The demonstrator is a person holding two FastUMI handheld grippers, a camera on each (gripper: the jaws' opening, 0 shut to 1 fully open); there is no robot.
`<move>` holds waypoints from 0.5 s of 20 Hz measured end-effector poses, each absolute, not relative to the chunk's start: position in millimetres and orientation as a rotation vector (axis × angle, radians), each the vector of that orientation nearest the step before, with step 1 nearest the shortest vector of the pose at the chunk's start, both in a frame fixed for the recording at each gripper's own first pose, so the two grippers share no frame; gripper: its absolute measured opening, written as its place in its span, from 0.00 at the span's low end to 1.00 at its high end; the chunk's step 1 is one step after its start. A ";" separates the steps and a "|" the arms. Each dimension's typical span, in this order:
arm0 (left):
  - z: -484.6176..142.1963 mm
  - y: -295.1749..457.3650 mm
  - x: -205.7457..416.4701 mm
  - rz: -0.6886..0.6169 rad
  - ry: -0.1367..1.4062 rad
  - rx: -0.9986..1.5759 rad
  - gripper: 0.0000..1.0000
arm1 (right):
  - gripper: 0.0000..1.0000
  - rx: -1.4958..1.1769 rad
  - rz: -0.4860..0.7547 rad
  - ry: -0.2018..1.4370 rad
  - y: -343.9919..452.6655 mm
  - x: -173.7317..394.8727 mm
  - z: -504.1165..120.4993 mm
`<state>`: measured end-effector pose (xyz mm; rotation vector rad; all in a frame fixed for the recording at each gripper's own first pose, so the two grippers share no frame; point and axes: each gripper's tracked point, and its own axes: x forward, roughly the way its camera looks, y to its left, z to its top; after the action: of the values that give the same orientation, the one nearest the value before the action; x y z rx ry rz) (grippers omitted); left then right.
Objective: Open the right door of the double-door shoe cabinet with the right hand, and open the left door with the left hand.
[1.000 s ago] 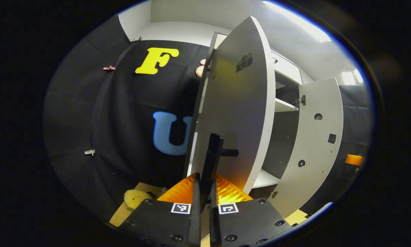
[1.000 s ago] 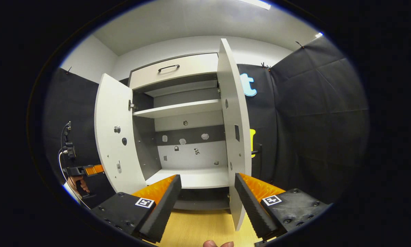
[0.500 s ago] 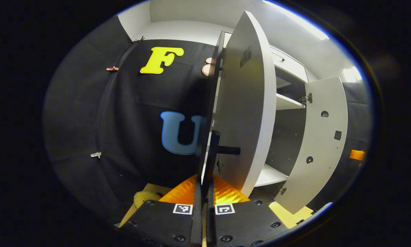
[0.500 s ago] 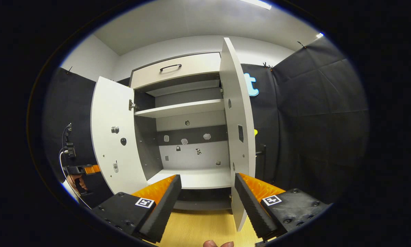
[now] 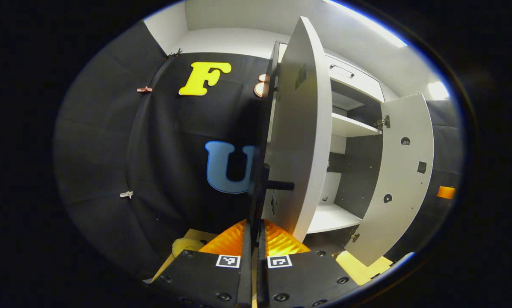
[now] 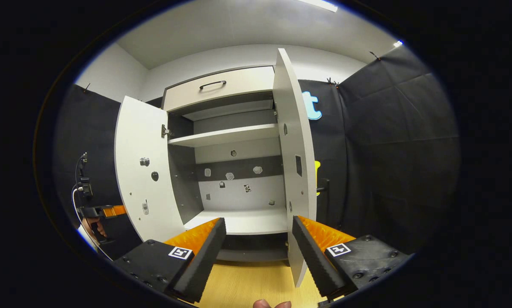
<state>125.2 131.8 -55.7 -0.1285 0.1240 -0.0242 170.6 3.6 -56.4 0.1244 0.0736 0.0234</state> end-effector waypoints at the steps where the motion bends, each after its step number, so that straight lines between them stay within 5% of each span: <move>1: -50.0 132.4 120.4 -0.013 0.113 -0.115 0.10 | 0.98 0.126 0.023 0.074 3.5 170.3 -56.6; 6: -20.9 126.4 95.0 0.005 0.059 -0.091 0.17 | 0.98 0.130 0.018 0.071 3.3 169.8 -55.7; 7: -15.1 123.4 88.8 0.008 0.048 -0.094 0.29 | 0.98 0.131 0.017 0.070 3.2 169.6 -55.6; 8: -9.0 119.1 83.4 0.011 0.035 -0.095 0.27 | 0.98 0.131 0.018 0.070 3.7 169.9 -55.1; 10: 1.3 111.1 74.7 0.019 0.016 -0.091 0.51 | 0.98 0.128 0.019 0.069 3.8 170.0 -54.9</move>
<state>74.7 111.1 1.3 -0.0908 0.0161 0.0194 170.0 3.8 -54.9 0.1284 0.0694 0.0188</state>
